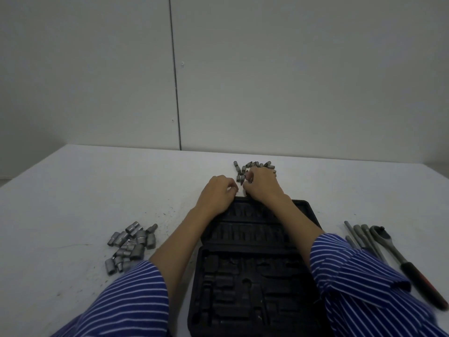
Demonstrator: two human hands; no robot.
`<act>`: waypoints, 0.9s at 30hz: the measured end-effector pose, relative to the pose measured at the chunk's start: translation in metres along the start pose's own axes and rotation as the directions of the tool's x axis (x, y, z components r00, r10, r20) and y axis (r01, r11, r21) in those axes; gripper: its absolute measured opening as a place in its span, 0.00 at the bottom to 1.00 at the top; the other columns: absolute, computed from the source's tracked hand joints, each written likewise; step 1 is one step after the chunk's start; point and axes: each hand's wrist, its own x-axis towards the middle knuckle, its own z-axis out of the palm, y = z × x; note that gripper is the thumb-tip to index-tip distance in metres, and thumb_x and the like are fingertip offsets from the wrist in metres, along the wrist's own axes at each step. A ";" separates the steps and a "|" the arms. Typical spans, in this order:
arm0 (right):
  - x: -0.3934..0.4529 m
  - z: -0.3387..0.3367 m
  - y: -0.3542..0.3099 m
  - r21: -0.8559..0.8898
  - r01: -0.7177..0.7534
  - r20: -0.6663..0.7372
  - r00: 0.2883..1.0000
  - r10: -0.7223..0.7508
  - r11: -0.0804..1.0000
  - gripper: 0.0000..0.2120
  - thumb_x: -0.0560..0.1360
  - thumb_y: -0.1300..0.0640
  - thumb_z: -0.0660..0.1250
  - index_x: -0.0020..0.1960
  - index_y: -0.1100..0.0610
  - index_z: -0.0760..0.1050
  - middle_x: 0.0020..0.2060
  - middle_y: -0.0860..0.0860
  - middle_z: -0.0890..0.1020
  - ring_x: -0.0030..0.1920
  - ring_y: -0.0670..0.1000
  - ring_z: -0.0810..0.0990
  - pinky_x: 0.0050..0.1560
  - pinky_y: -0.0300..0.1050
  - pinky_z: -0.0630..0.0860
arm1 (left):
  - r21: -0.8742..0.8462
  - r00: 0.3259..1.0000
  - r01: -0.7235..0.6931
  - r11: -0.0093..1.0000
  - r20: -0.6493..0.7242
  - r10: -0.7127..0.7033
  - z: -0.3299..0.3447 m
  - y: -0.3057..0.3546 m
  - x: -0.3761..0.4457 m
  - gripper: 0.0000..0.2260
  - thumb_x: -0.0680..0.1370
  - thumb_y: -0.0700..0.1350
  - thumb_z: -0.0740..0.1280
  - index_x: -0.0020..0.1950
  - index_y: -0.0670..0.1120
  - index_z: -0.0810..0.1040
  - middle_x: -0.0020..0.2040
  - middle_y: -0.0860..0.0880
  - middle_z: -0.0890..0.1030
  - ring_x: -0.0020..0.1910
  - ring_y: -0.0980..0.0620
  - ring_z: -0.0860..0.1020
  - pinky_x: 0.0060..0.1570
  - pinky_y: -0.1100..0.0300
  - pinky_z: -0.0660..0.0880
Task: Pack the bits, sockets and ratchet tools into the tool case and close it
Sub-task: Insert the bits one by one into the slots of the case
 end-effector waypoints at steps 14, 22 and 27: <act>-0.008 -0.005 -0.005 0.067 -0.097 -0.044 0.994 0.101 0.993 0.11 0.73 0.61 0.64 0.54 0.64 0.73 0.53 0.60 0.77 0.54 0.59 0.75 0.46 0.45 0.70 | 0.005 1.000 -0.004 1.000 -0.003 0.004 -0.003 0.003 -0.001 0.10 0.76 0.39 0.60 0.48 0.42 0.82 0.50 0.42 0.81 0.52 0.44 0.75 0.53 0.51 0.72; -0.014 -0.014 -0.008 0.065 -0.077 -0.107 0.991 0.084 0.995 0.11 0.72 0.57 0.67 0.51 0.62 0.77 0.49 0.55 0.80 0.53 0.56 0.76 0.49 0.48 0.73 | -0.050 0.999 0.039 0.998 -0.011 -0.040 -0.006 0.008 -0.001 0.10 0.77 0.39 0.61 0.54 0.41 0.80 0.54 0.43 0.80 0.54 0.47 0.76 0.53 0.58 0.70; -0.017 -0.020 -0.014 0.154 -0.063 -0.117 0.990 0.081 0.986 0.11 0.71 0.56 0.71 0.50 0.60 0.78 0.47 0.52 0.79 0.52 0.54 0.76 0.48 0.44 0.72 | -0.090 0.997 0.069 0.994 -0.029 -0.071 -0.009 0.009 -0.005 0.10 0.77 0.41 0.62 0.57 0.43 0.78 0.57 0.45 0.79 0.56 0.48 0.75 0.55 0.58 0.70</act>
